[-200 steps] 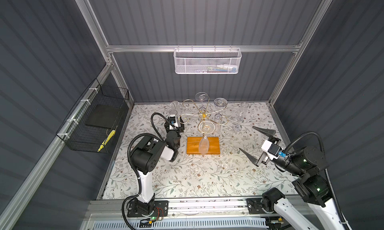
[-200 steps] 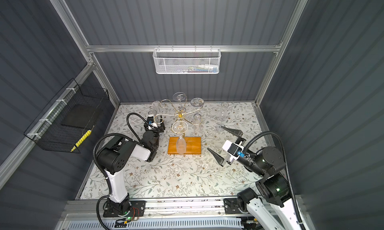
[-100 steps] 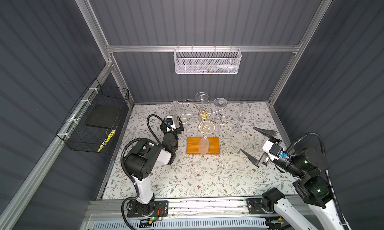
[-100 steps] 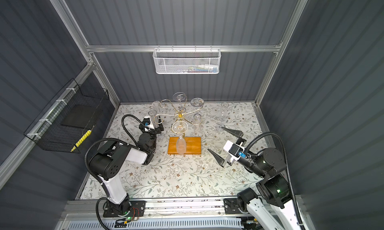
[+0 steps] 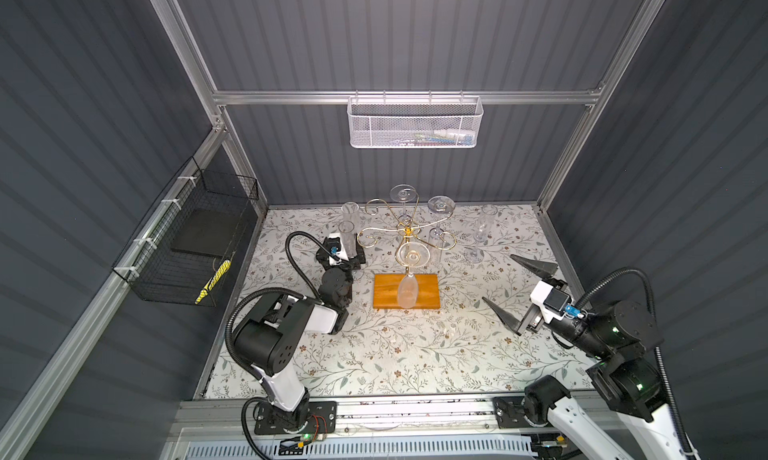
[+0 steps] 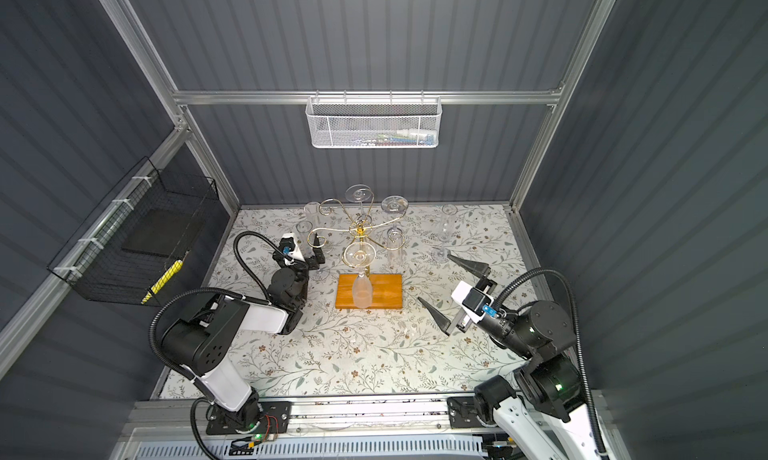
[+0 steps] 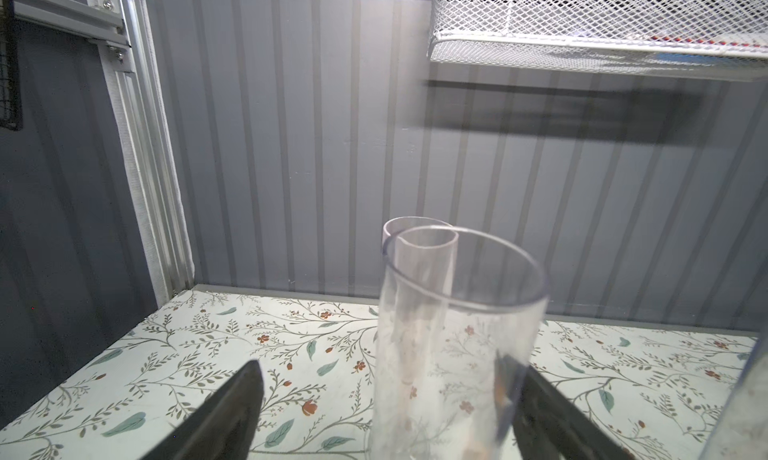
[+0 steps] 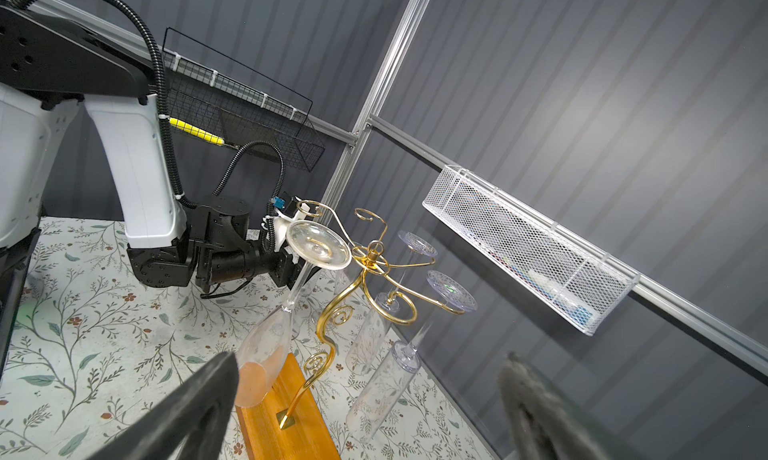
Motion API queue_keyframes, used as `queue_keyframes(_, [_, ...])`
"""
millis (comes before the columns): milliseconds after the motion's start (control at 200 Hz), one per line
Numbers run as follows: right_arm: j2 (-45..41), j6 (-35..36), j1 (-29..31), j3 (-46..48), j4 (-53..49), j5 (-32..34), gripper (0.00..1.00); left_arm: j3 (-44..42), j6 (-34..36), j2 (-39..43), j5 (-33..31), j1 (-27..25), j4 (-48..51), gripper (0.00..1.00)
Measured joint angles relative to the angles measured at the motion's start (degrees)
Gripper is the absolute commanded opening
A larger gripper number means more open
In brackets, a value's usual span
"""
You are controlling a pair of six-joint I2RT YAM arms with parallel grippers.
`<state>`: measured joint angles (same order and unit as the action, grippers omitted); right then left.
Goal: Take the wine glass off the wine glass rack
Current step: 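Open and withdraw the left gripper while the right gripper rises toward the rack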
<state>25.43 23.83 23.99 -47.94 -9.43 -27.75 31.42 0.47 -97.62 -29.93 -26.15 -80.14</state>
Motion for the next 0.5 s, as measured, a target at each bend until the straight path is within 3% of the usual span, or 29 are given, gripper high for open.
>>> queue_keyframes(120, [0.00,-0.55,0.00,0.00,0.28,0.15,0.99,0.00,-1.07,1.18,0.85,0.00,2.56,0.95])
queue_keyframes(165, [-0.02,-0.70,0.02,0.00,0.37,0.15,0.99,0.00,-1.25,1.42,1.20,0.00,3.28,1.00])
queue_keyframes(500, [-0.37,-1.22,0.00,0.00,0.68,0.57,0.99,0.00,-1.79,7.10,2.62,-0.04,10.93,1.00])
